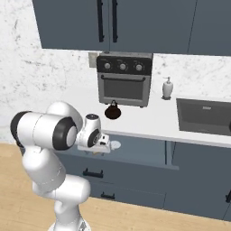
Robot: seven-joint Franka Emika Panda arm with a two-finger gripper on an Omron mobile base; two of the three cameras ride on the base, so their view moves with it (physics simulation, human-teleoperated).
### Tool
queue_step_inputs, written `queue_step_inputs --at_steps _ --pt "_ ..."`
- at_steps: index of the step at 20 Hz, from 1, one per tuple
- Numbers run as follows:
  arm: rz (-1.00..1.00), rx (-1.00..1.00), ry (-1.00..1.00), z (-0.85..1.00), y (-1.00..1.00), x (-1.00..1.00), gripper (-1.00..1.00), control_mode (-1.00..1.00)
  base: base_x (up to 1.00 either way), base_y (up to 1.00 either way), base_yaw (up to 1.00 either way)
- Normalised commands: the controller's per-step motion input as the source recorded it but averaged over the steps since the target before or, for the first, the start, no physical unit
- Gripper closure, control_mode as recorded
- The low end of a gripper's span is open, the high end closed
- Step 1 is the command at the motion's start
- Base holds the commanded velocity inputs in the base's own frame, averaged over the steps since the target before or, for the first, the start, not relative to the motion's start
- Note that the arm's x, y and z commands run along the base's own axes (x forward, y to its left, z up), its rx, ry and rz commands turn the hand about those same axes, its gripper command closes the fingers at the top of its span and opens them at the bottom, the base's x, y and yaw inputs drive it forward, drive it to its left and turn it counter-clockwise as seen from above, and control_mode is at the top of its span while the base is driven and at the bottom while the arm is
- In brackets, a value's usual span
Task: Pick the pizza cutter from the drawer and place it on the counter.
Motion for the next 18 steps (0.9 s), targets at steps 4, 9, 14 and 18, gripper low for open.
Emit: queue_step_inputs --at_steps 4,9,14,18 --pt "0.00 0.00 0.03 -0.15 0.00 0.00 -1.00 -1.00 0.00 0.00 0.00" --pt "0.00 0.00 0.05 -0.13 0.00 -0.13 -1.00 -1.00 0.00 0.00 0.00" --pt "0.00 0.00 0.08 -0.19 -0.01 -0.69 -1.00 -1.00 0.00 0.00 0.00" --pt "0.00 0.00 0.04 -0.31 -0.05 -0.97 -1.00 -1.00 0.00 0.00 0.00"
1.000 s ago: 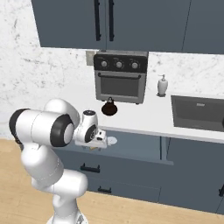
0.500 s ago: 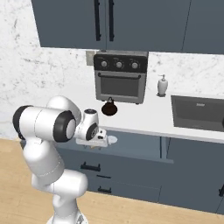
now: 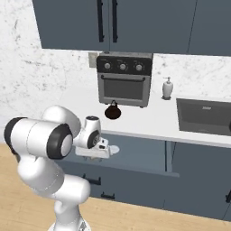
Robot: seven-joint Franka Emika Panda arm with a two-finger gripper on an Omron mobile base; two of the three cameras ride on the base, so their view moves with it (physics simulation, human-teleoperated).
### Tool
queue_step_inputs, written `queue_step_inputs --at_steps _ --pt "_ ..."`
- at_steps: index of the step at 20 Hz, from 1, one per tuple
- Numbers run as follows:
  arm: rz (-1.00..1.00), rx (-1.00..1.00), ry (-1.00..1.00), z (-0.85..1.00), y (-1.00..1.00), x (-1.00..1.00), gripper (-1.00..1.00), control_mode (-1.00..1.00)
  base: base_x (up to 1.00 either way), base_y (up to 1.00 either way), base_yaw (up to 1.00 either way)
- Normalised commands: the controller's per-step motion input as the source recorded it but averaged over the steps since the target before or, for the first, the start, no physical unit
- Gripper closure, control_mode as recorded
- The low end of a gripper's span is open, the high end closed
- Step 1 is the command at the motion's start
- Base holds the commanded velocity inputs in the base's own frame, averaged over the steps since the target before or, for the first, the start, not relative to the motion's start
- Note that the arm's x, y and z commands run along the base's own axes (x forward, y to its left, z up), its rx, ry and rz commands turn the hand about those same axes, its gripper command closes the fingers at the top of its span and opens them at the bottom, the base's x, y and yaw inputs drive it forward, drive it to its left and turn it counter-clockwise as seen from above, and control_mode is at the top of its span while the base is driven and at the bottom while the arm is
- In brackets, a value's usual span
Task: Pick the pizza cutter from the drawer and place it on the counter.
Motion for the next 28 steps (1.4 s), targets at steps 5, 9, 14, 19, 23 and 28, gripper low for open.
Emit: queue_step_inputs --at_steps 5,9,14,19,23,28 --pt "0.00 0.00 0.02 -0.32 -0.04 -0.93 -1.00 -1.00 0.00 0.00 0.00" --pt "0.00 0.00 0.10 -0.22 -0.01 -0.75 -1.00 -1.00 0.00 0.00 0.00" --pt "0.00 0.00 0.15 -0.24 0.00 -0.69 -1.00 -1.00 0.00 0.00 0.00" --pt "-0.07 0.00 0.00 0.25 0.02 -0.15 -1.00 -1.00 0.00 0.00 0.00" --pt "-0.11 0.00 -0.12 0.74 0.13 0.34 -1.00 -1.00 0.00 0.00 0.00" --pt "-0.07 0.00 -0.03 0.31 0.40 0.67 -1.00 -1.00 0.00 0.00 0.00"
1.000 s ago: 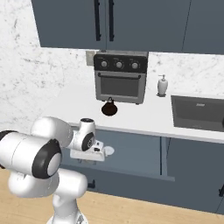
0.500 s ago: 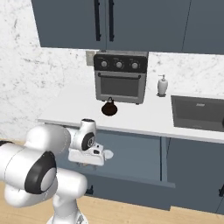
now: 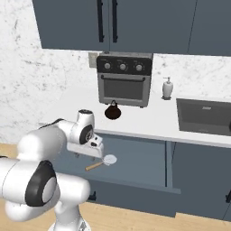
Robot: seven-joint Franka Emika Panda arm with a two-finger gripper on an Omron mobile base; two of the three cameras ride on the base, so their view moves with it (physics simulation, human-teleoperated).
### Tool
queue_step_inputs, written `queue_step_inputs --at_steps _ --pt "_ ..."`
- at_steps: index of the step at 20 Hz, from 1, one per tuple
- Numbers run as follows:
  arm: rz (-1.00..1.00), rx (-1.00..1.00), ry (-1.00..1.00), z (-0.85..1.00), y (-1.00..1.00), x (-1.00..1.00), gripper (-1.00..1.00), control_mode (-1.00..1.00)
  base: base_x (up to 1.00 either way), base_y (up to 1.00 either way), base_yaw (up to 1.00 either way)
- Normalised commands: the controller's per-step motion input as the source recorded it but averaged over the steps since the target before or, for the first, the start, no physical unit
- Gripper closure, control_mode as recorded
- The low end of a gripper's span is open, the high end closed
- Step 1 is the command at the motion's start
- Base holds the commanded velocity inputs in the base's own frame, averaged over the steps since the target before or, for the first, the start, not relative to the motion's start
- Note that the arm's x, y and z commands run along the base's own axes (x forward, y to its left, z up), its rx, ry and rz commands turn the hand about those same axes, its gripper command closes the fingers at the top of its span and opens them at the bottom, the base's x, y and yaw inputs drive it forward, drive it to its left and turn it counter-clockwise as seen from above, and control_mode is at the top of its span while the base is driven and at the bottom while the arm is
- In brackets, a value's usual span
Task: Pick the pizza cutter from the drawer and place it on the counter.
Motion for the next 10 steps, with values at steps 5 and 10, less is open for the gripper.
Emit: queue_step_inputs --at_steps 5,10 --pt "-0.10 -0.01 0.02 -0.49 0.44 0.62 -1.00 -1.00 0.00 0.00 0.00" --pt "-0.07 0.00 0.00 -0.67 -0.08 0.29 -1.00 -1.00 0.00 0.00 0.00"
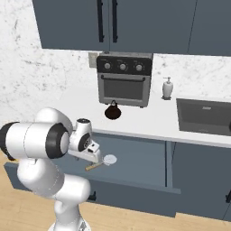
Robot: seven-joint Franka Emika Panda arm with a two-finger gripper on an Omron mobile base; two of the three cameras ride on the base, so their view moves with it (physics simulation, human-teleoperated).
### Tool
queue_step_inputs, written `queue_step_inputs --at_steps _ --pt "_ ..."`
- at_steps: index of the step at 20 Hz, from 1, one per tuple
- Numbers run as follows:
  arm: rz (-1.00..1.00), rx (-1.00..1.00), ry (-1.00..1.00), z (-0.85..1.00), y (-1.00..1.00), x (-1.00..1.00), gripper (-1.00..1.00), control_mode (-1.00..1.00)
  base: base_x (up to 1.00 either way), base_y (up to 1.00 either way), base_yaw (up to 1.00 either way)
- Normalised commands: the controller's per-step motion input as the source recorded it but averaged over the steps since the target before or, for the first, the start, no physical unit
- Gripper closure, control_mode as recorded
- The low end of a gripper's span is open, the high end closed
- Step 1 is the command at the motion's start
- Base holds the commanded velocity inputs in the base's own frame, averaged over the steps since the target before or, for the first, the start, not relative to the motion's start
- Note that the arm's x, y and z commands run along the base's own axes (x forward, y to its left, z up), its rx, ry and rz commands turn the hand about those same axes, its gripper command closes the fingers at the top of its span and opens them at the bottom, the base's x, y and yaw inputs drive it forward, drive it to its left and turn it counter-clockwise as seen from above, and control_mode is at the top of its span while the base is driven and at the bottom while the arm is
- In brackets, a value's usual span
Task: Pick the pizza cutter from the drawer and place it on the counter.
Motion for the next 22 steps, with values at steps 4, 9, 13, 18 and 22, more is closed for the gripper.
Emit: queue_step_inputs --at_steps 4,9,13,18,22 --pt "-0.07 0.00 0.00 -0.35 -0.24 0.12 -1.00 -1.00 0.00 0.00 0.00" --pt "-0.06 0.00 0.00 -0.24 -0.11 0.06 -1.00 -1.00 0.00 0.00 0.00" --pt "-0.06 0.00 0.00 -0.04 0.00 0.32 -1.00 -1.00 0.00 0.00 0.00" --pt "-0.03 0.00 0.00 0.00 0.00 0.26 -1.00 -1.00 0.00 0.00 0.00" --pt "0.00 0.00 0.00 -0.21 -0.01 0.17 -1.00 -1.00 0.00 0.00 0.00"
